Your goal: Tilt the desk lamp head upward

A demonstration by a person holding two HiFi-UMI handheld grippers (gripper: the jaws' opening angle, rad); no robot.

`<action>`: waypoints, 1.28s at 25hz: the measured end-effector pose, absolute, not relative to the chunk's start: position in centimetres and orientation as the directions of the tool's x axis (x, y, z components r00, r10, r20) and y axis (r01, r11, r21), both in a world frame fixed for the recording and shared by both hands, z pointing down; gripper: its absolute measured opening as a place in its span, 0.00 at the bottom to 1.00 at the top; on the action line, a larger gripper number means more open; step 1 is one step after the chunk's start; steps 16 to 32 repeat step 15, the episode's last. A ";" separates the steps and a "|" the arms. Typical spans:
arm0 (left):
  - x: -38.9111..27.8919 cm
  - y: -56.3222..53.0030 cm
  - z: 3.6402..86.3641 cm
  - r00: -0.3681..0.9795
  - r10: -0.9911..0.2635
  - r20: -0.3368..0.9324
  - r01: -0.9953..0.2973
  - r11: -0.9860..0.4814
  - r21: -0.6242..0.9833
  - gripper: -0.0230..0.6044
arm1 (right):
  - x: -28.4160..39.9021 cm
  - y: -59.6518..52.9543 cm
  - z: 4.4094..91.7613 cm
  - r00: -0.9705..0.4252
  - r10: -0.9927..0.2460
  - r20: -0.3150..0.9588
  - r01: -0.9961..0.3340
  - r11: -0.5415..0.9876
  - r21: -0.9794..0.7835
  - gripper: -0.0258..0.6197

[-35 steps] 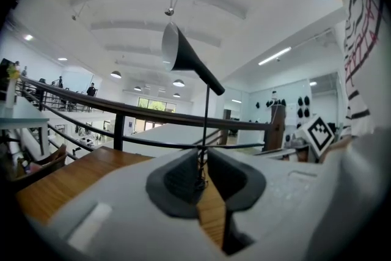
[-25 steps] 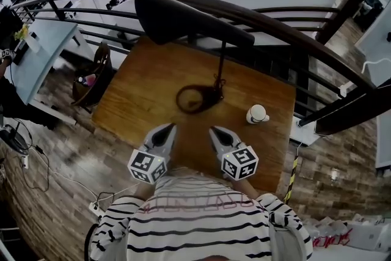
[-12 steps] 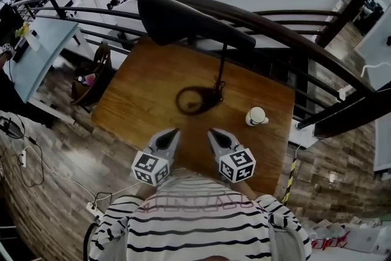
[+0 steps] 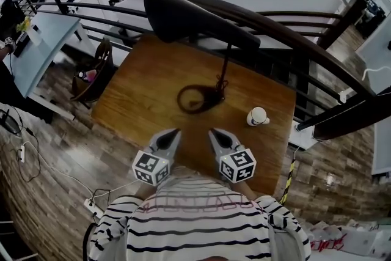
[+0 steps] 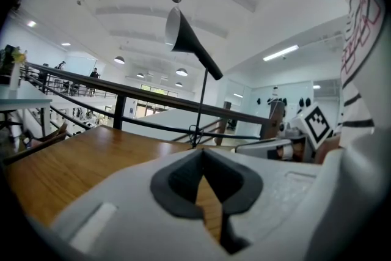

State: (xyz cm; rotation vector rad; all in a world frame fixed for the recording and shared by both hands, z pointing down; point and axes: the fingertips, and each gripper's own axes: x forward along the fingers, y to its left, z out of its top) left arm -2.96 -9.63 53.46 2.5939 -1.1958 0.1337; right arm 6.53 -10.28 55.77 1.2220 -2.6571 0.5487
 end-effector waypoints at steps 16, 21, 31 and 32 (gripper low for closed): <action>-3.4 -9.2 52.8 0.652 -0.733 0.191 -0.757 -0.616 0.218 0.04 | 6.0 -10.0 55.3 -0.651 -0.698 0.299 -0.759 0.601 -0.250 0.04; -3.4 -9.2 52.8 0.652 -0.733 0.191 -0.757 -0.616 0.218 0.04 | 6.0 -10.0 55.3 -0.651 -0.698 0.299 -0.759 0.601 -0.250 0.04; -3.4 -9.2 52.8 0.652 -0.733 0.191 -0.757 -0.616 0.218 0.04 | 6.0 -10.0 55.3 -0.651 -0.698 0.299 -0.759 0.601 -0.250 0.04; -3.4 -9.2 52.8 0.652 -0.733 0.191 -0.757 -0.616 0.218 0.04 | 6.0 -10.0 55.3 -0.651 -0.698 0.299 -0.759 0.601 -0.250 0.04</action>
